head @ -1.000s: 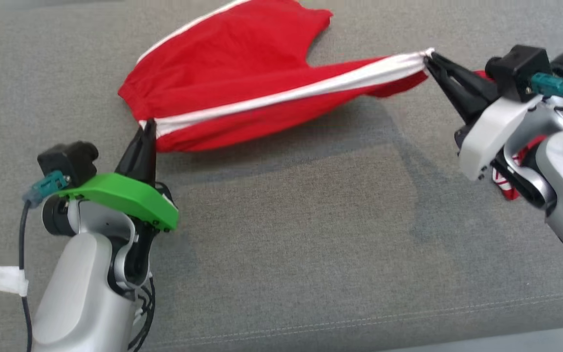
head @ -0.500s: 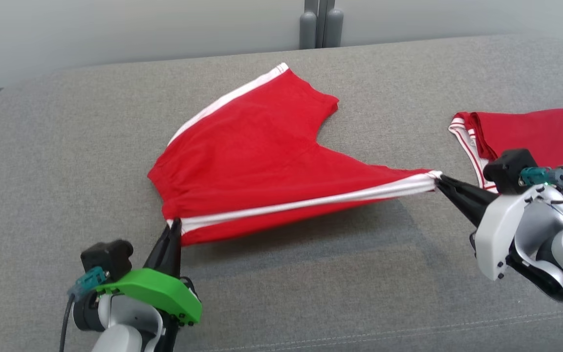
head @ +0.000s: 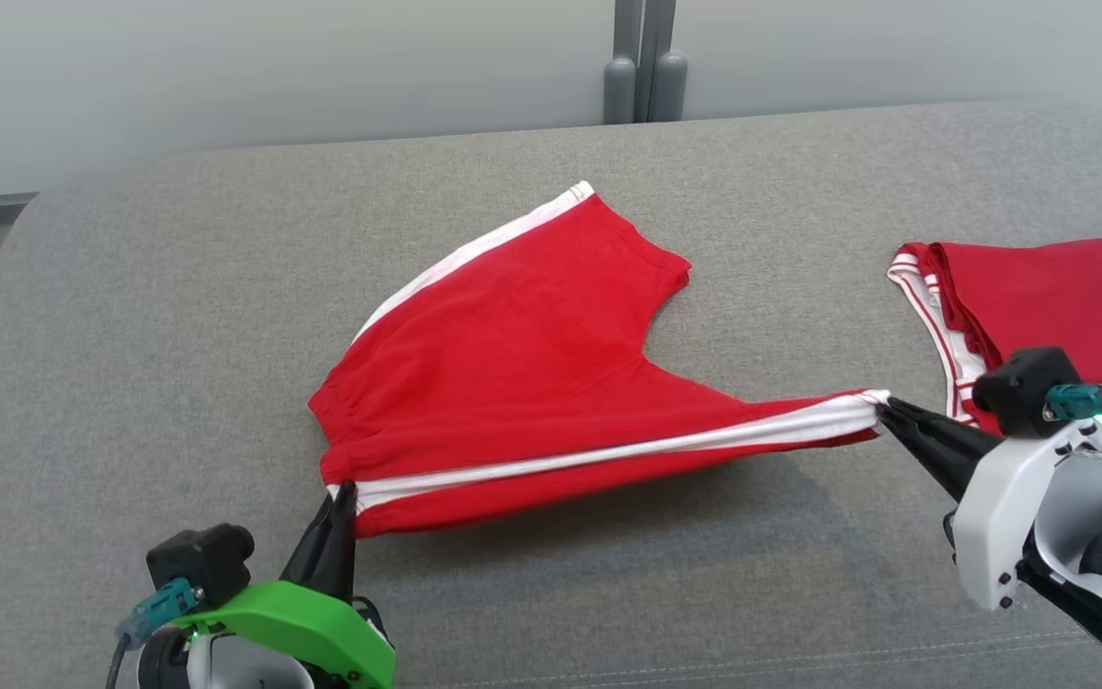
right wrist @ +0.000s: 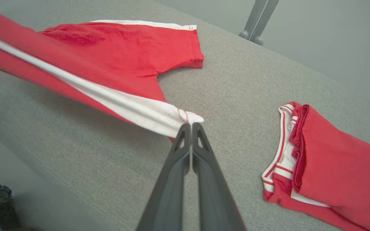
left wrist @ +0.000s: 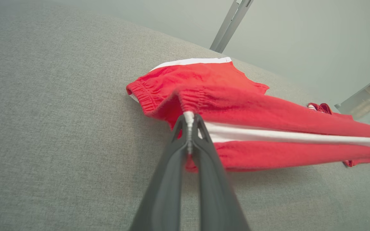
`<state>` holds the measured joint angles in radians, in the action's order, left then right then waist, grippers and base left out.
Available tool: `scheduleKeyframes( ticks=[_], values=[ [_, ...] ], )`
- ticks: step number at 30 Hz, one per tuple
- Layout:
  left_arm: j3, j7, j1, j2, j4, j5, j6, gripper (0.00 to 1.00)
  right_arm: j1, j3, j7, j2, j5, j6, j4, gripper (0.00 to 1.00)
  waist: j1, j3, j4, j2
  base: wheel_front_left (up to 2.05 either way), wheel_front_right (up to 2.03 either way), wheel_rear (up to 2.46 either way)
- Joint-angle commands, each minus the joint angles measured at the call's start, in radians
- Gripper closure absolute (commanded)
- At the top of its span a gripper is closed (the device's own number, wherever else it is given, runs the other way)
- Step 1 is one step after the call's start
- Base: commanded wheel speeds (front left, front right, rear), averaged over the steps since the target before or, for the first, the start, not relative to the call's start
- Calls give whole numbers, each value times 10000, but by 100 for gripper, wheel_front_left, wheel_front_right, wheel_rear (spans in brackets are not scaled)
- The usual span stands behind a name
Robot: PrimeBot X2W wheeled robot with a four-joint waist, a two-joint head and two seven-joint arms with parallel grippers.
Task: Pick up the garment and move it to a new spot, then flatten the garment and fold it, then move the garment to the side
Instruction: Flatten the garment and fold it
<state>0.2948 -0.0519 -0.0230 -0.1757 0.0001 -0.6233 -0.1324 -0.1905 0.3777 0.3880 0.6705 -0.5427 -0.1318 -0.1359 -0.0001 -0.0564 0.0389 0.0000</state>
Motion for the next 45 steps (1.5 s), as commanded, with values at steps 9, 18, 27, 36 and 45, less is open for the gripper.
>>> scheduleKeyframes(
  ticks=[9, 18, 27, 36, 45],
  values=[
    [243, -228, 1565, 319, 172, -31, 197, 100, -2163, 562, 240, -58, 482, 21, 614, 100, 1, -774, -764, 0, 0, 0, 0],
    [447, -65, 3617, 801, 1265, -72, 437, 100, -5300, 1982, 384, 414, 167, 19, 2163, 100, 1, -1846, -1518, 0, 0, 0, 0],
    [667, 300, 5078, 1099, 2255, -296, 560, 100, -8415, 3765, 218, 428, -74, 19, 4086, 100, 1, -2921, -2066, 0, 0, 0, 0],
    [871, 804, 6264, 1204, 3112, -601, 601, 100, -10699, 5441, -391, 103, -242, 21, 5965, 100, 1, -3608, -2516, 0, 0, 0, 0],
    [1082, 1278, 6918, 1234, 3752, -915, 445, 100, -11818, 6272, -839, -378, -510, 21, 7398, 100, 1, -3864, -2673, 0, 0, 0, 0]
  ],
)
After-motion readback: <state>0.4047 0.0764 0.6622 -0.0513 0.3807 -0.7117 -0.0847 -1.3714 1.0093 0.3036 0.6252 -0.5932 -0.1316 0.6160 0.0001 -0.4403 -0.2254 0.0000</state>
